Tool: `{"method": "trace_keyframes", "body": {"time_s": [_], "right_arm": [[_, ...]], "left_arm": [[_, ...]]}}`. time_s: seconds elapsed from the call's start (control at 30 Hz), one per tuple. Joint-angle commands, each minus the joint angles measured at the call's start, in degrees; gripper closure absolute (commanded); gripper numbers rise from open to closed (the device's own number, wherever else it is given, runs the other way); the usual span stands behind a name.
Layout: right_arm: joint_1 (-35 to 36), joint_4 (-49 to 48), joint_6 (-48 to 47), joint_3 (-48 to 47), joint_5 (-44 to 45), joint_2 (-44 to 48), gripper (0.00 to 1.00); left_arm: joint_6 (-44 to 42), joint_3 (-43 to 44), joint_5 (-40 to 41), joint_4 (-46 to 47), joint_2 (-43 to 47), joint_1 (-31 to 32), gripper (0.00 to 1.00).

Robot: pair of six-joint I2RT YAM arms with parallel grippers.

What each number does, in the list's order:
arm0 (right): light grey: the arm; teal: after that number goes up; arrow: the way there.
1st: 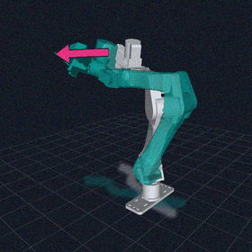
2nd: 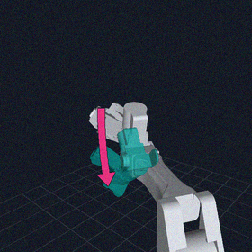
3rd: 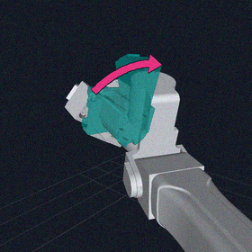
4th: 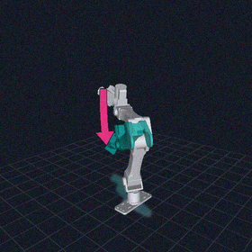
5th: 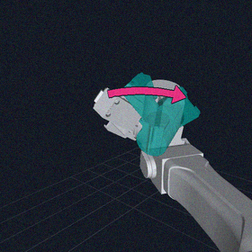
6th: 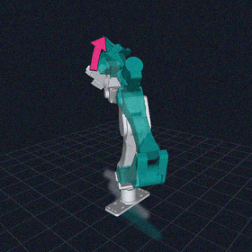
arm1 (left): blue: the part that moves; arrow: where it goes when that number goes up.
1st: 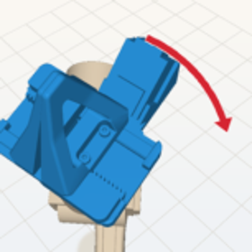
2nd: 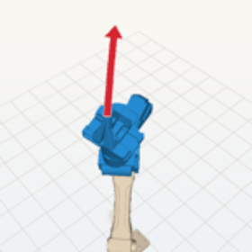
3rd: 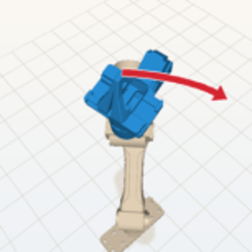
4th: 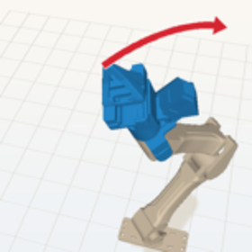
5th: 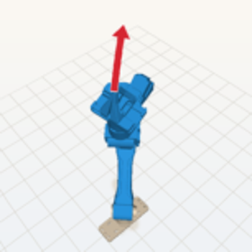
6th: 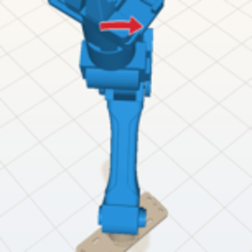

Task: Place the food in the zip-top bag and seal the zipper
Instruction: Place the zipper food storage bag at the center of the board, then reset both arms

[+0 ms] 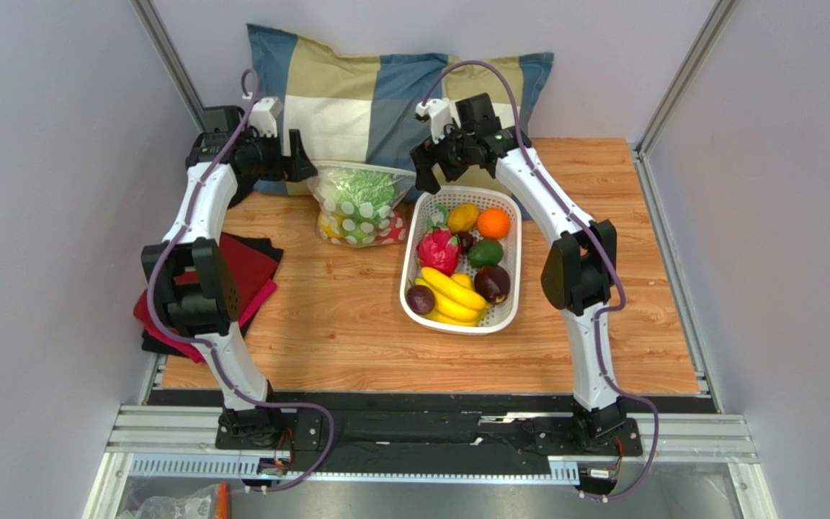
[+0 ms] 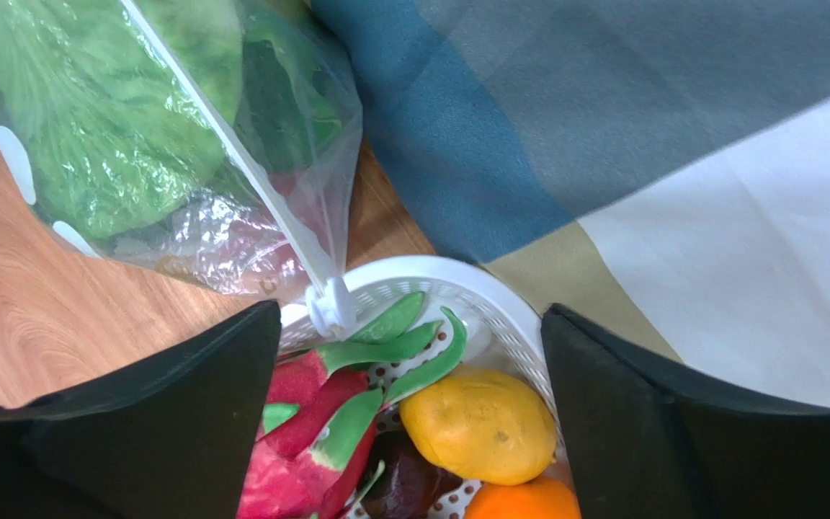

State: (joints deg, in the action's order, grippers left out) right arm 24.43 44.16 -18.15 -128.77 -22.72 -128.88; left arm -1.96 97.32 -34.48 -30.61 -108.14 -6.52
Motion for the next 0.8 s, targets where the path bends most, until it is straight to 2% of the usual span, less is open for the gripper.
{"method": "trace_keyframes", "body": {"time_s": [0.0,0.1,0.23,0.37,0.6,0.77], "right_arm": [[-2.8,-5.75,6.63,1.24,0.14,8.99,0.02],[-6.65,-5.84,10.32,2.73,-1.97,13.47,0.02],[-12.01,-5.75,15.42,7.82,-5.48,19.36,0.01],[-17.56,-5.84,17.62,17.91,-7.34,26.3,0.01],[-26.7,-7.07,17.8,37.34,-8.39,40.17,0.01],[-28.12,-8.04,17.62,47.99,-7.52,46.96,0.0]], "left_arm": [[0.99,1.03,2.04,-3.22,9.25,-0.07,0.01],[-1.11,3.83,4.33,-9.36,12.86,-0.07,0.01],[-4.19,9.9,2.76,-19.47,13.74,-0.07,0.01],[-5.51,10.97,5.03,-25.98,15.49,0.2,0.01],[-8.15,-0.45,5.74,-25.64,21.3,0.63,0.01],[-7.28,-7.39,6.53,-22.04,25.43,0.64,0.01]]}}
